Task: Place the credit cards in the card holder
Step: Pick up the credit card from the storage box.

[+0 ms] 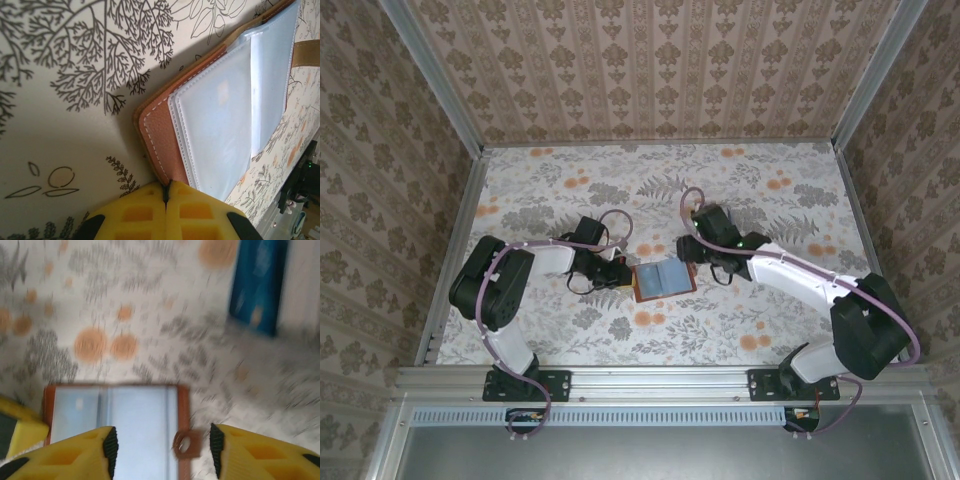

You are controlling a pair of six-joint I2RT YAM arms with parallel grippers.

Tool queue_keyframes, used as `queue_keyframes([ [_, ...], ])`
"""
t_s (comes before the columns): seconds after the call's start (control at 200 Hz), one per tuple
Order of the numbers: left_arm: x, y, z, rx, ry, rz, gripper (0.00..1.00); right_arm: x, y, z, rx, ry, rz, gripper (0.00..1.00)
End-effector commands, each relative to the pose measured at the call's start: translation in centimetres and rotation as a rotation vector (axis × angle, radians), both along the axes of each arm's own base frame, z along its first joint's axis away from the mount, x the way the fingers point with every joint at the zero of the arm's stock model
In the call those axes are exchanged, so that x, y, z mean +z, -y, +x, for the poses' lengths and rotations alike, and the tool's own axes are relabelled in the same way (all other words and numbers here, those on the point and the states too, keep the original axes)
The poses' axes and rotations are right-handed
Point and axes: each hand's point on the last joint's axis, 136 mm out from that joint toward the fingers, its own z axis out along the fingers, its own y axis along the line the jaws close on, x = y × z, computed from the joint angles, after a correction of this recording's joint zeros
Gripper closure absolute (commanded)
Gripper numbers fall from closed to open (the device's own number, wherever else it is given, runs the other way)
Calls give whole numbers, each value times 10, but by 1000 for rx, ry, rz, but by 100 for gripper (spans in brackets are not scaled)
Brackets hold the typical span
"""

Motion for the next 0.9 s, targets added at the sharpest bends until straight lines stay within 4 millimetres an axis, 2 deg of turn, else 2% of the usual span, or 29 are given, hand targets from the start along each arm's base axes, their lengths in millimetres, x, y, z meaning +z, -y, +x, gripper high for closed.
queue_keyframes([
  [0.0, -7, 1, -9, -23, -31, 13, 100, 29, 58, 28, -172, 69, -197, 34],
  [0.095, 0, 2, -10, -29, -19, 9, 100, 26, 78, 46, -223, 17, -207, 34],
  [0.23, 3, 1, -11, -43, -17, 27, 100, 20, 72, 65, -172, -37, -235, 34],
  [0.425, -1, 4, -13, -33, -19, 34, 100, -5, 67, 79, -140, -147, -246, 34],
  [0.66, -4, 5, -17, -14, -10, 44, 100, -23, 69, 98, -122, -159, -262, 33],
  [0.895, -6, 4, -18, -17, -10, 54, 100, -46, 86, 103, -140, -191, -372, 33],
])
